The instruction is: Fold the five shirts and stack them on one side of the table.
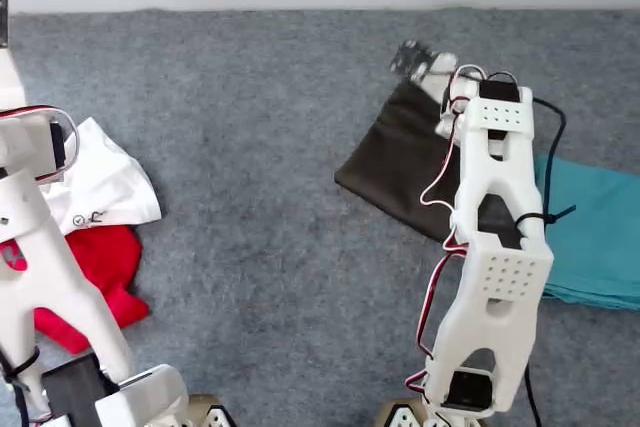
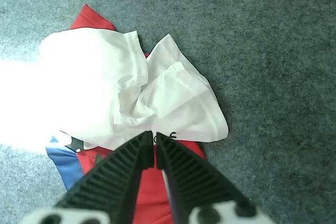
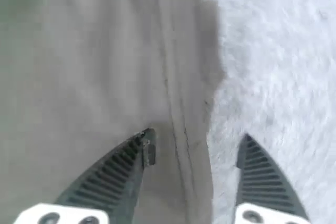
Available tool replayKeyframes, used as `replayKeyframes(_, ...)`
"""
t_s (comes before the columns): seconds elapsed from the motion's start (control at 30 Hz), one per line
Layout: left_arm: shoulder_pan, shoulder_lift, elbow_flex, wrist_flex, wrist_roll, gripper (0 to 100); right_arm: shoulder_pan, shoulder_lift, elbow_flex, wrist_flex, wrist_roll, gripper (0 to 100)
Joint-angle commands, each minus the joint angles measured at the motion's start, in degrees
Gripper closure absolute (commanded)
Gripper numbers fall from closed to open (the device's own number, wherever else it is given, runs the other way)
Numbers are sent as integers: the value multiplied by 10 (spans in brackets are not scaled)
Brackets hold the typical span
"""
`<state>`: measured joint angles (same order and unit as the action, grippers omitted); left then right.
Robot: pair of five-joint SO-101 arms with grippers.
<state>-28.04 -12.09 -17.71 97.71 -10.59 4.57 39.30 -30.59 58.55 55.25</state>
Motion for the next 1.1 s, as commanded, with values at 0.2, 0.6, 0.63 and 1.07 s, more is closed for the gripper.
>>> replayKeyframes(0.2, 2, -13, -2, -11, -4, 985, -7, -116, -28, 98, -400, 719)
replayKeyframes(0.6, 2, -13, -2, -9, -5, 985, -40, -132, -27, 285, -745, 582)
replayKeyframes(0.63, 2, -13, -2, -8, -5, 985, -42, -131, -26, 287, -765, 582)
replayKeyframes(1.07, -1, -14, -2, -5, -5, 985, -25, 30, -27, 160, -851, 582)
